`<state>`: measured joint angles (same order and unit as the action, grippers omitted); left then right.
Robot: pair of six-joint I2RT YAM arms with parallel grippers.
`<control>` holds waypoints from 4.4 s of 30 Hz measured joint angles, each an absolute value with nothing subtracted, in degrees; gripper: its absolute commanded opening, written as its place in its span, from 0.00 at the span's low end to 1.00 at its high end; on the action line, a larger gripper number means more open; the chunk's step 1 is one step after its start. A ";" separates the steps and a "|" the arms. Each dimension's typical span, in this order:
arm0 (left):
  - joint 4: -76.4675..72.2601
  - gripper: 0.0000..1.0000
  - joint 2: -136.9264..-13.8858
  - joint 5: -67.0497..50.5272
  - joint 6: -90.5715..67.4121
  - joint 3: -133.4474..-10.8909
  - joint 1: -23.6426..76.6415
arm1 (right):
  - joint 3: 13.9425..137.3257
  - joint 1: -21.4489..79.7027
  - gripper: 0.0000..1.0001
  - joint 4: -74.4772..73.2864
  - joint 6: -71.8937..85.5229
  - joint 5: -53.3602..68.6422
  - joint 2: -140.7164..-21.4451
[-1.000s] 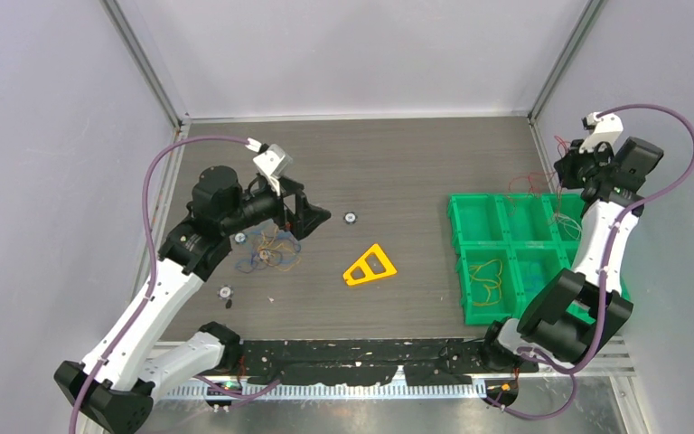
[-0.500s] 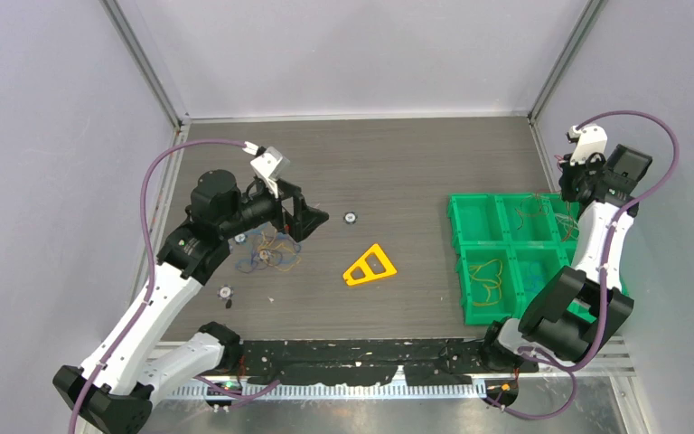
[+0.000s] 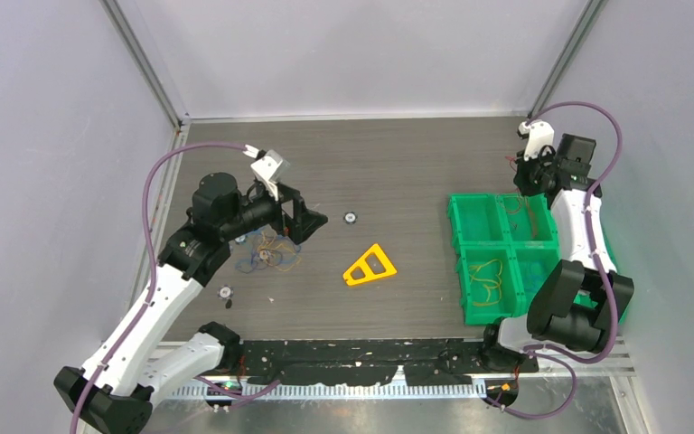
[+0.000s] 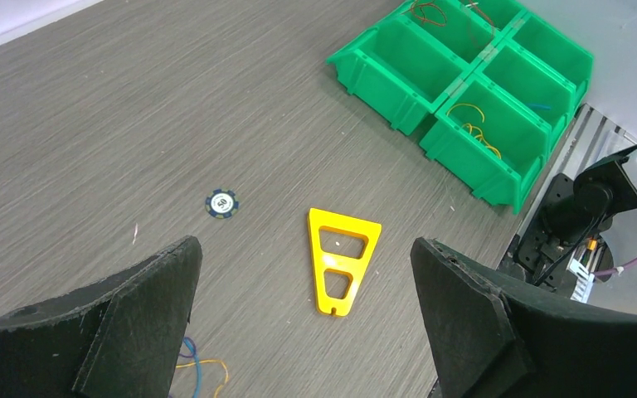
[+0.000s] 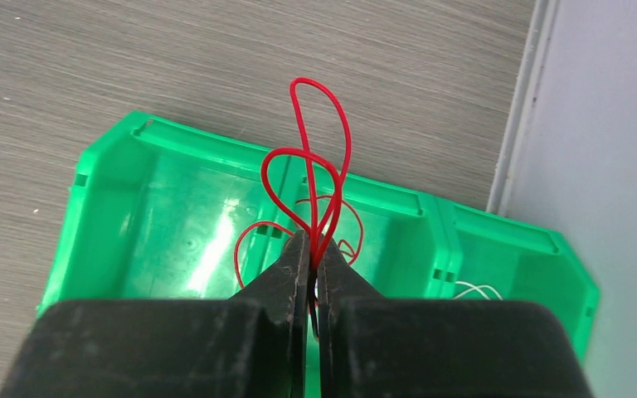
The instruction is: Untangle the cables
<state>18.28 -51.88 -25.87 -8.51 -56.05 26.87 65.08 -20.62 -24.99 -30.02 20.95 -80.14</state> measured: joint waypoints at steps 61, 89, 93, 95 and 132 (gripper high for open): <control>17.50 1.00 -56.34 -27.70 -10.33 -54.30 24.16 | 79.90 -22.50 0.40 -50.33 -50.72 13.96 -109.27; 36.32 0.94 -60.27 -34.89 0.19 -60.99 9.45 | 98.74 -15.16 1.00 -68.01 -43.77 22.83 -96.38; 43.00 0.83 -66.61 -37.87 4.10 -60.99 -2.83 | 95.68 -2.39 1.00 -64.90 -35.57 26.85 -92.82; 45.04 0.76 -70.50 -38.52 5.74 -60.99 -7.25 | 93.78 3.99 0.99 -62.74 -31.86 28.82 -92.62; 41.69 0.61 -82.28 -41.78 -4.34 -55.59 -18.11 | 110.52 54.28 0.62 -24.23 1.72 12.84 -135.35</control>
